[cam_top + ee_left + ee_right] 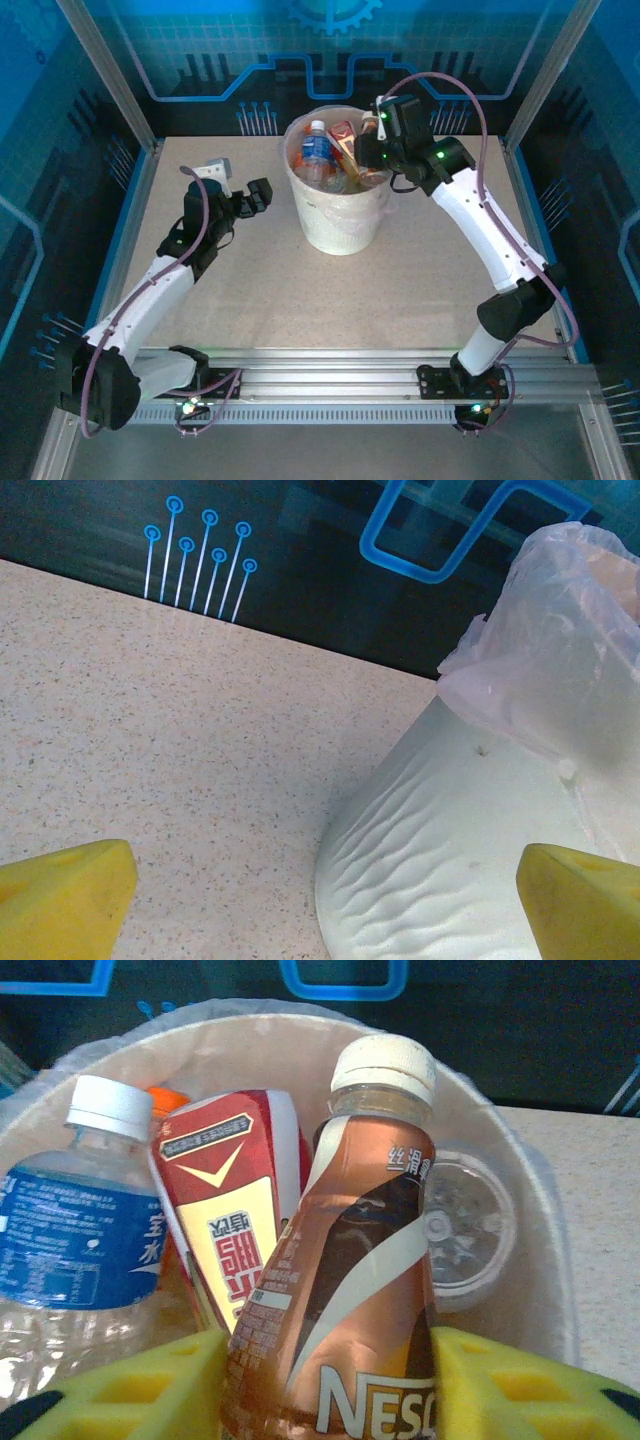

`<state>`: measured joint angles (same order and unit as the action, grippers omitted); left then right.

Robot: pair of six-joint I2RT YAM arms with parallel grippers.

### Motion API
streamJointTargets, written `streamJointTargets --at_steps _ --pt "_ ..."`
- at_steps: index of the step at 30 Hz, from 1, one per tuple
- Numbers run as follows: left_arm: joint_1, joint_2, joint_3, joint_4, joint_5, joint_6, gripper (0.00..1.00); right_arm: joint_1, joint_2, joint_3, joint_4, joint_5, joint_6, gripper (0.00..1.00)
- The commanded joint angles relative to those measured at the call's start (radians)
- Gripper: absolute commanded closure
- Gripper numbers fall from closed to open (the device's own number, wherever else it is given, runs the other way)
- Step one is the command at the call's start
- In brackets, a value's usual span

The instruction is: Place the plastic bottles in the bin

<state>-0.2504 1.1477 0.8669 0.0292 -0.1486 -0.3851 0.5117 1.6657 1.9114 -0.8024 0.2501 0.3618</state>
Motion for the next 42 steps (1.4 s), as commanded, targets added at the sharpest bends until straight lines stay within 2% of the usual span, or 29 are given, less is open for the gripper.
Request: streamJointTargets --at_steps 1,8,15,20,29,33,42 --pt "0.01 0.006 0.011 0.017 0.024 0.003 0.01 0.007 0.003 -0.031 0.004 -0.179 -0.005 0.44" --pt "0.009 0.007 0.019 0.02 0.03 0.003 0.01 0.008 0.008 -0.021 0.03 -0.219 -0.056 0.4" --pt "0.009 0.026 0.03 0.024 0.056 -0.006 0.01 -0.013 0.036 0.011 -0.053 -0.005 -0.089 0.43" --pt "0.01 0.026 0.035 0.021 0.058 -0.007 0.01 -0.064 0.061 0.042 -0.068 0.044 -0.108 0.44" --pt "0.01 0.024 0.032 0.017 0.049 -0.004 0.01 -0.111 0.133 0.121 -0.047 0.019 -0.217 0.43" --pt "0.009 0.02 0.03 0.014 0.042 0.002 0.01 -0.12 0.179 0.148 -0.047 -0.043 -0.279 0.43" --pt "0.009 0.002 0.026 0.003 0.025 0.014 0.01 -0.125 0.264 0.266 -0.098 -0.205 -0.325 0.35"
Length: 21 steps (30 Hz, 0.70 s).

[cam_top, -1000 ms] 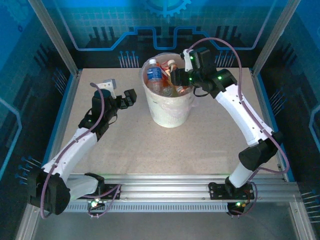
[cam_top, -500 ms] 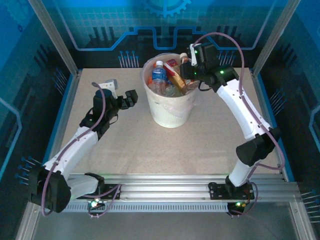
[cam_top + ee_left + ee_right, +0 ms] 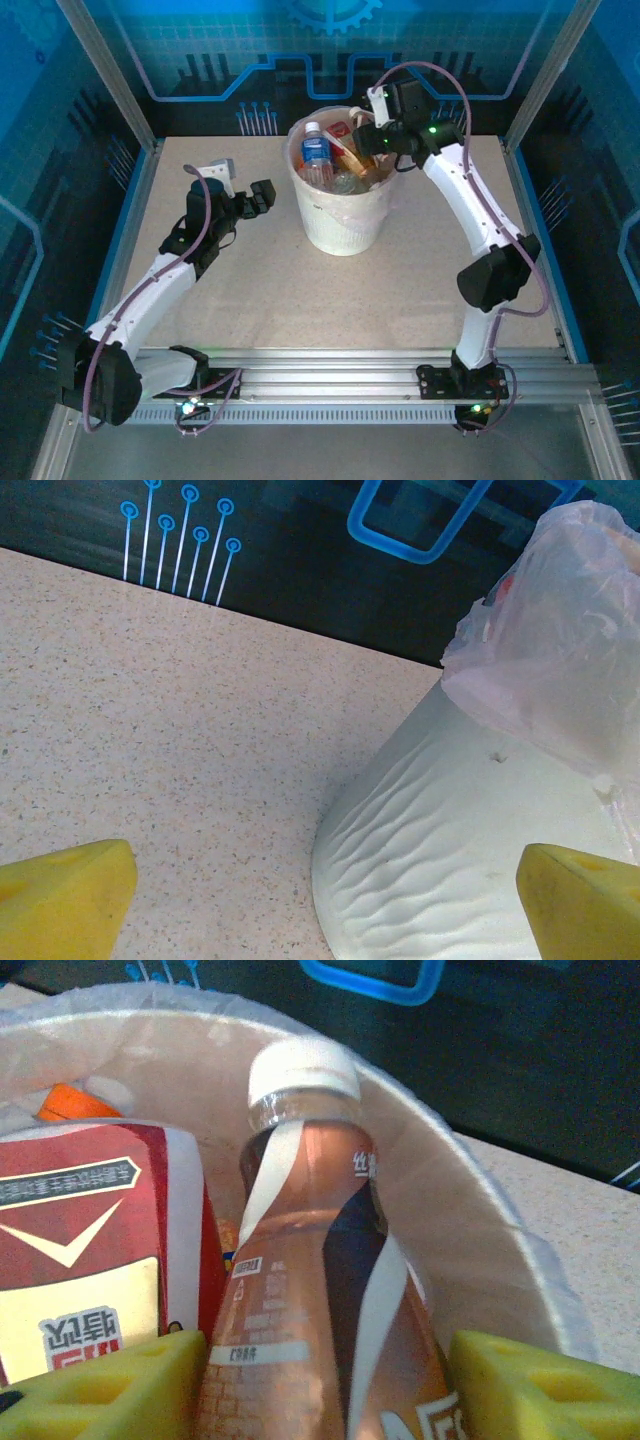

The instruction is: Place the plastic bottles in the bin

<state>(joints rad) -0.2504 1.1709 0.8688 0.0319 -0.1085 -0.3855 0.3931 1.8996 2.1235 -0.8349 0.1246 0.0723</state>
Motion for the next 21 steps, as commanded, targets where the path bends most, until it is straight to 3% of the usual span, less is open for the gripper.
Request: streamJointTargets --at_steps 1,12,21 --pt "0.009 -0.021 0.024 -0.001 -0.016 0.015 0.01 -0.006 0.039 0.071 -0.076 -0.089 -0.038 0.35" --pt "0.009 -0.021 0.026 -0.001 -0.016 0.017 0.01 -0.007 0.005 0.143 -0.128 -0.038 -0.034 0.09" --pt "0.01 -0.02 0.03 0.004 -0.007 0.014 0.01 -0.005 -0.069 0.081 -0.102 -0.035 0.008 0.11"
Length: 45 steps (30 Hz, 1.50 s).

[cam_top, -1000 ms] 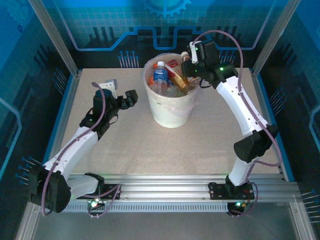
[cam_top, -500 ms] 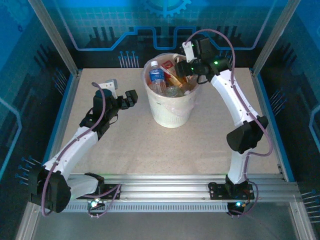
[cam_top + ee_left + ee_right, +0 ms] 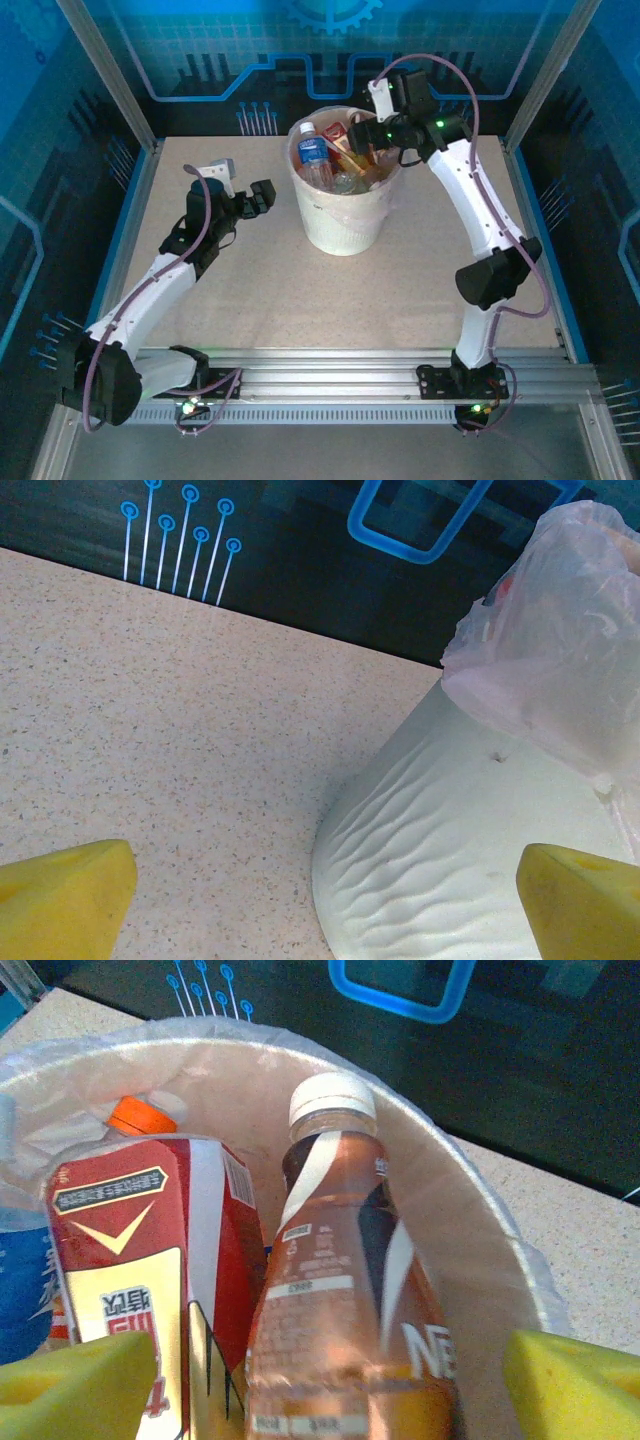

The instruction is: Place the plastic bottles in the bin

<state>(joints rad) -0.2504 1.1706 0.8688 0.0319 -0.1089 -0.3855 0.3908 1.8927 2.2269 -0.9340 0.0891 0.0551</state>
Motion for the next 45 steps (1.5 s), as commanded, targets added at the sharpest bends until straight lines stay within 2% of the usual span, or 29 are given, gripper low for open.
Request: streamJointTargets --at_steps 1,11,22,31,35,45 --pt "0.01 -0.02 0.03 0.004 -0.007 0.014 0.01 -0.003 -0.07 -0.034 0.0 -0.005 0.027 0.12" --pt "0.01 -0.021 0.03 0.0 -0.008 0.013 0.01 -0.003 -0.12 -0.118 0.037 -0.128 0.06 0.2" --pt "0.01 -0.08 0.025 -0.025 -0.043 0.032 0.01 -0.003 -0.227 -0.181 0.041 -0.101 0.084 0.18" --pt "0.011 -0.206 -0.032 -0.075 -0.132 0.077 0.01 -0.002 -0.501 -0.493 0.101 0.041 0.143 0.1" --pt "0.013 -0.282 -0.08 -0.082 -0.162 0.09 0.01 -0.002 -0.686 -0.703 0.135 0.157 0.197 0.0" --pt "0.013 -0.491 -0.26 -0.08 -0.19 0.115 0.01 -0.011 -1.079 -1.151 0.217 0.412 0.318 0.0"
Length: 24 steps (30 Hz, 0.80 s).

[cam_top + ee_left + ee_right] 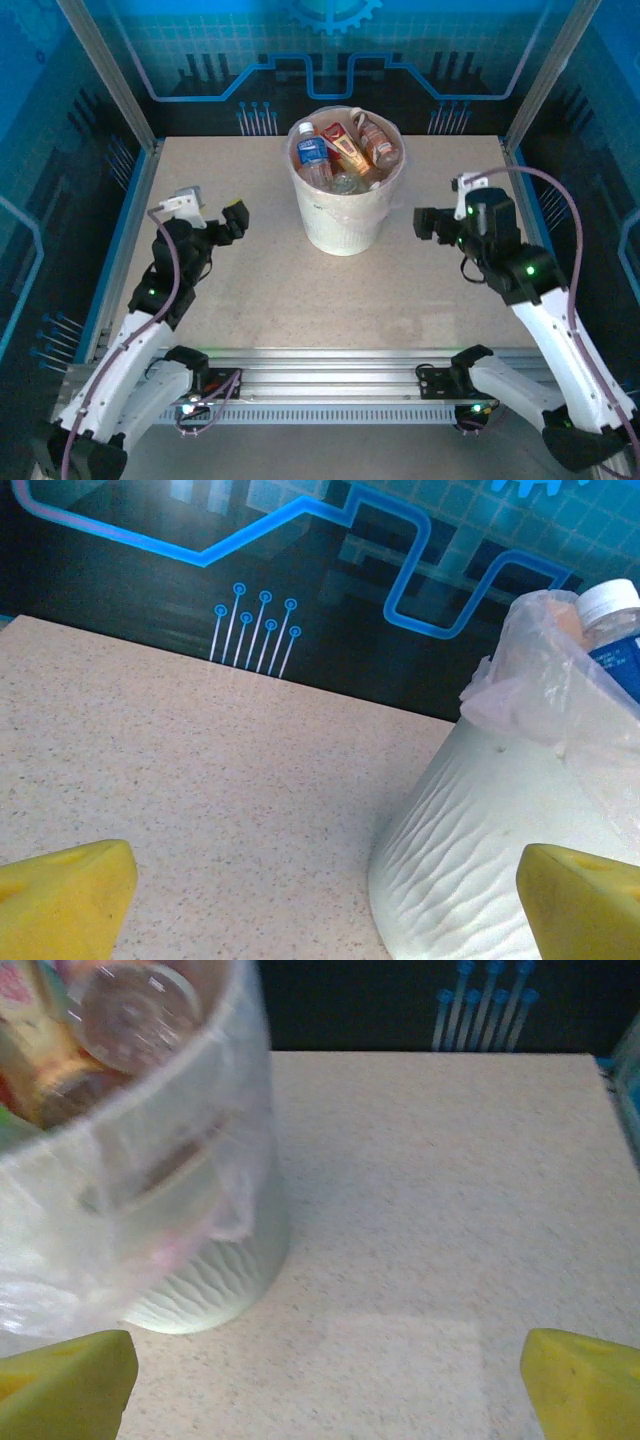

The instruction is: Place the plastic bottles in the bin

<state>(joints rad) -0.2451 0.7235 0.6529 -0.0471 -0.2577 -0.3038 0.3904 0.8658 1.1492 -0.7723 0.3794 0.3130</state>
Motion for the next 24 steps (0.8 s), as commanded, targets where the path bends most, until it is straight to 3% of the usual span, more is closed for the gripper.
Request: streamJointTargets --at_steps 1,11,16,24 --pt "0.007 -0.065 -0.068 0.003 -0.058 0.038 0.01 -0.012 -0.078 -0.114 0.073 0.145 0.064 0.0" --pt "0.008 -0.116 -0.29 0.185 -0.204 0.116 0.01 -0.024 -0.206 -0.428 0.276 0.306 -0.004 0.0" --pt "0.013 -0.018 -0.35 0.335 -0.237 0.163 0.01 -0.052 -0.201 -0.554 0.414 0.327 -0.054 0.0" --pt "0.061 0.188 -0.393 0.576 -0.208 0.234 0.01 -0.144 -0.144 -0.697 0.63 0.247 -0.122 0.0"
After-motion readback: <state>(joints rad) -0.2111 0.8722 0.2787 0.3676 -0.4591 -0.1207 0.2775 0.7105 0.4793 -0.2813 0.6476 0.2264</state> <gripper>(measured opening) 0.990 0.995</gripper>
